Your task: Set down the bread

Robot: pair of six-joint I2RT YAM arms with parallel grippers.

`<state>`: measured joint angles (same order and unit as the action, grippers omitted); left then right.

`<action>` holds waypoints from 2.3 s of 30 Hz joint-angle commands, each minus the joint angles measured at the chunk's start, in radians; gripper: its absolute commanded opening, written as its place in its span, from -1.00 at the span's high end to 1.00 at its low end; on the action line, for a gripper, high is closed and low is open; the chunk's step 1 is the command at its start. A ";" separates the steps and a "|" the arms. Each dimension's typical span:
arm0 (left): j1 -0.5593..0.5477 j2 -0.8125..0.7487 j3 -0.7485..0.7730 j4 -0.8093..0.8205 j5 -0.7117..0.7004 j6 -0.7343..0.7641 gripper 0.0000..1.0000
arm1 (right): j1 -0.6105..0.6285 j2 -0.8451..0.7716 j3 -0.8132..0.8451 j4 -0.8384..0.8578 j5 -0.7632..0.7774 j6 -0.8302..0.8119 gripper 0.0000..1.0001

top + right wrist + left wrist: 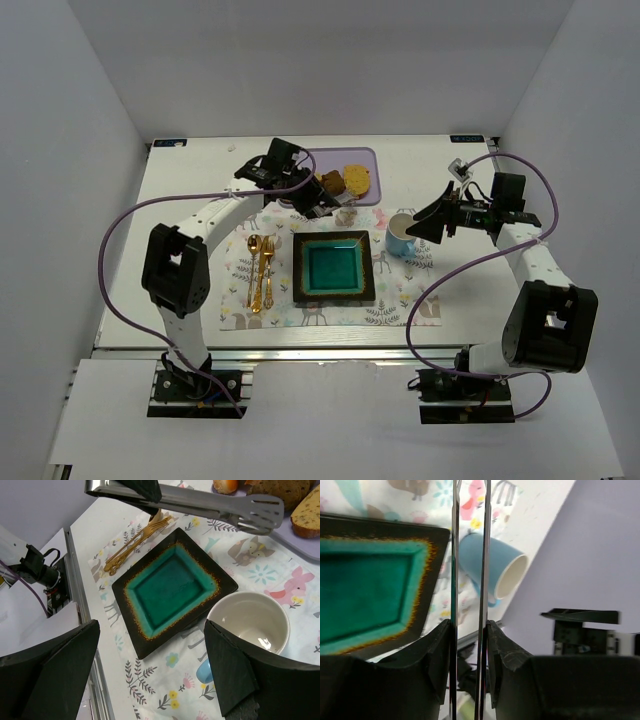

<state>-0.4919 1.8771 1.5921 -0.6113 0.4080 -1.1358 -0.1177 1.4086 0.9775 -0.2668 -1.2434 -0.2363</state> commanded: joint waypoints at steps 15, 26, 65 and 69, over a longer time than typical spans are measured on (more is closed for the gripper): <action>-0.004 -0.067 -0.055 0.191 0.063 -0.389 0.14 | -0.003 -0.026 -0.005 -0.002 -0.051 -0.017 -0.79; -0.005 -0.035 -0.058 0.234 0.032 -0.464 0.14 | -0.003 -0.019 0.004 -0.014 -0.060 -0.026 -0.79; -0.027 -0.001 -0.144 0.338 0.006 -0.562 0.07 | -0.013 -0.010 0.001 -0.028 -0.068 -0.040 -0.79; -0.030 -0.007 -0.149 0.334 0.005 -0.567 0.07 | -0.014 -0.011 -0.002 -0.028 -0.068 -0.040 -0.79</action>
<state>-0.5117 1.8786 1.4479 -0.3027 0.4248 -1.6932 -0.1246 1.4082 0.9668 -0.2890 -1.2861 -0.2657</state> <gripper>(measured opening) 0.467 0.895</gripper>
